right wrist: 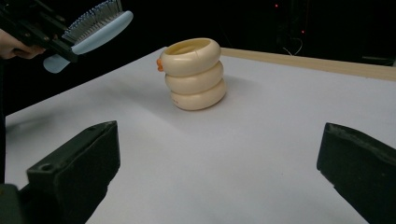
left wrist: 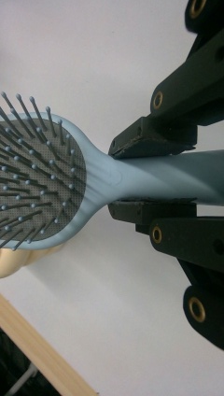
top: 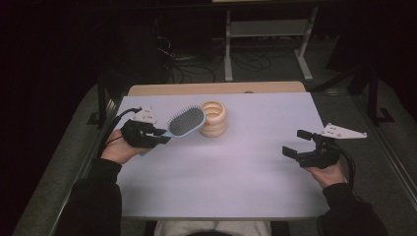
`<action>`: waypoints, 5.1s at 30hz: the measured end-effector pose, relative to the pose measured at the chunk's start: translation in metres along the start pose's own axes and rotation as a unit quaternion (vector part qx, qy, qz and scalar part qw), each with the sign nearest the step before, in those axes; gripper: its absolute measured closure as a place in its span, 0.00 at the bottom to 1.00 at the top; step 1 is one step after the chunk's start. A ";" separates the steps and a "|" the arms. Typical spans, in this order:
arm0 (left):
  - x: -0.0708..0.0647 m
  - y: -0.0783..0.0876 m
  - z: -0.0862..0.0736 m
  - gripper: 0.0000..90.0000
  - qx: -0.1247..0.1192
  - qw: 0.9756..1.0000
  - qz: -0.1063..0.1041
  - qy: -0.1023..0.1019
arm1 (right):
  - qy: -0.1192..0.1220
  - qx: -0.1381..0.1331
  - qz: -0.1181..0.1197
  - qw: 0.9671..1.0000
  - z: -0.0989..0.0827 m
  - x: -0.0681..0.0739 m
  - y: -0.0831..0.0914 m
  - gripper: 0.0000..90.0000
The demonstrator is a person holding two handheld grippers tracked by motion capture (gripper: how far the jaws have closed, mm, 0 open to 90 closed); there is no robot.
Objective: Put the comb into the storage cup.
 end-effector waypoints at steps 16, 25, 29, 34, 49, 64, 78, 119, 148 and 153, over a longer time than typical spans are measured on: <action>-0.004 0.010 0.022 0.78 -0.027 0.999 0.013 -0.011 | 0.017 -0.003 0.016 1.000 0.020 0.008 -0.002 0.00; -0.006 0.013 0.030 0.78 -0.044 0.999 0.022 -0.017 | 0.024 0.003 0.039 0.999 0.035 0.017 -0.010 0.00; -0.007 0.012 0.034 0.78 -0.049 0.998 0.027 -0.019 | 0.023 -0.001 0.051 0.998 0.044 0.023 -0.017 0.00; -0.011 0.011 0.041 0.78 -0.059 0.997 0.033 -0.023 | 0.022 -0.007 0.067 0.997 0.057 0.032 -0.029 0.00; -0.021 0.010 0.052 0.78 -0.074 0.996 0.045 -0.037 | 0.040 -0.009 0.104 0.994 0.087 0.058 -0.059 0.00; -0.035 0.001 0.066 0.78 -0.099 0.993 0.049 -0.051 | 0.044 -0.004 0.124 0.991 0.104 0.067 -0.078 0.00; -0.051 -0.009 0.071 0.78 -0.124 0.989 0.054 -0.057 | 0.051 -0.007 0.144 0.988 0.132 0.080 -0.102 0.00; -0.066 -0.025 0.069 0.77 -0.161 0.980 0.070 -0.089 | -0.005 0.031 0.169 0.985 0.150 0.080 -0.124 0.48; -0.052 -0.019 0.066 0.59 -0.170 0.985 0.000 -0.024 | 0.039 0.050 0.143 0.988 0.165 0.087 -0.122 0.62; -0.048 -0.014 0.063 0.53 -0.179 0.984 -0.020 -0.006 | 0.050 0.052 0.136 0.988 0.172 0.086 -0.117 0.62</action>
Point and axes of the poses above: each handheld gripper's, and its own axes: y roughly backward along the jaws, z roughly out of its top, x roughly to its left, the point moved 6 cm from there along -y, roughly forward along the jaws, and after that the axes turned 9 degrees about y, right-handed, at the moved point
